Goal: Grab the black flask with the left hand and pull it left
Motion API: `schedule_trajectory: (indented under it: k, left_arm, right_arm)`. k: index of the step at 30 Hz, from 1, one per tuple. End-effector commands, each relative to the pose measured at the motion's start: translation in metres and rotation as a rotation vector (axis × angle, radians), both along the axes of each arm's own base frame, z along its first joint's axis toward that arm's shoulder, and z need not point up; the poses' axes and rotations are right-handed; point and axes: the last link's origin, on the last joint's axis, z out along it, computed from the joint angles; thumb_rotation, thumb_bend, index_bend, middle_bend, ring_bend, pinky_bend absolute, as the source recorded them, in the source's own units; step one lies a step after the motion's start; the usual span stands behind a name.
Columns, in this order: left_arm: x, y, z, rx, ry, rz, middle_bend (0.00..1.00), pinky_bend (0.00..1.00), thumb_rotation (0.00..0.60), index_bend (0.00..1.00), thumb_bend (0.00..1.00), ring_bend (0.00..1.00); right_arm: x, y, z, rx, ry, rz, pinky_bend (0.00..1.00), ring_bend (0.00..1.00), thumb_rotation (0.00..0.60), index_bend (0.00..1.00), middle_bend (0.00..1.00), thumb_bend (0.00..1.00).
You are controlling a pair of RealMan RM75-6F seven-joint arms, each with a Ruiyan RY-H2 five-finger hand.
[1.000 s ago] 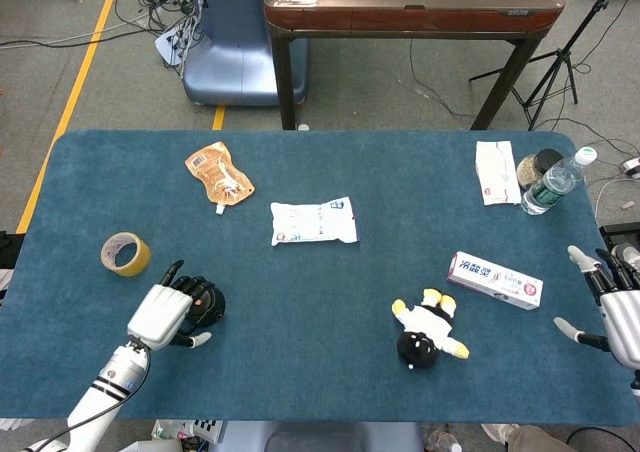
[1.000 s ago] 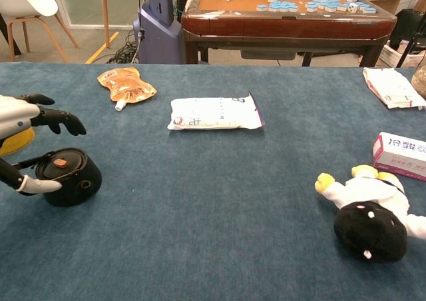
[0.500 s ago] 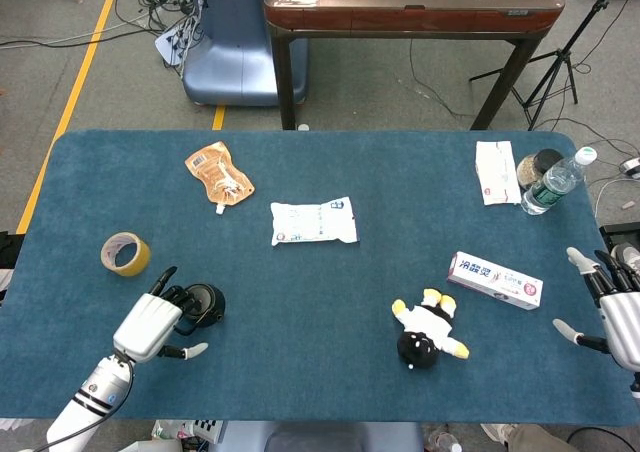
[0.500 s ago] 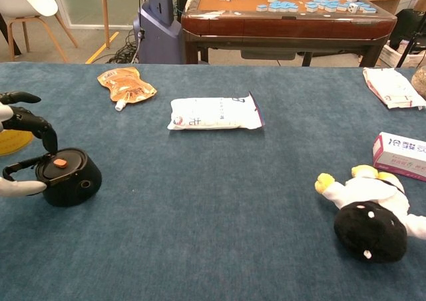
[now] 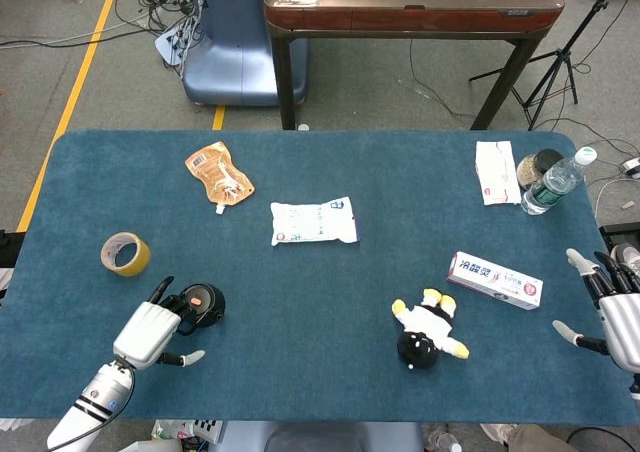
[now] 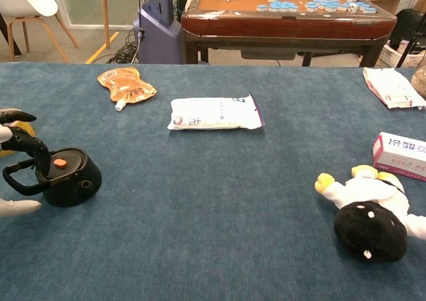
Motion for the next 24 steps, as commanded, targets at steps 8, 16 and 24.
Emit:
schedule_trajectory:
  k: [8,16,24]
  left_arm:
    - [-0.0024,-0.0041,-0.0026,-0.006,0.021,0.013,0.42,0.0,0.251,0.44,0.15,0.31]
    - [-0.0023,-0.0071,-0.0039,-0.009,0.026,0.017,0.43,0.0,0.248,0.45,0.15,0.32]
    - [-0.0019,-0.0083,-0.0083,-0.014,0.028,0.025,0.44,0.0,0.243,0.46,0.15,0.34]
  right_arm:
    - [0.0001,-0.0002,-0.0004,0.002,-0.001,0.0,0.17,0.11,0.6,0.07,0.23,0.12]
    - [-0.001,0.0005,-0.0003,0.001,-0.006,-0.001,0.17,0.11,0.6,0.07,0.23,0.12]
    - [-0.0028,0.0013,0.0003,-0.002,-0.009,-0.004,0.17,0.11,0.6,0.07,0.23,0.12]
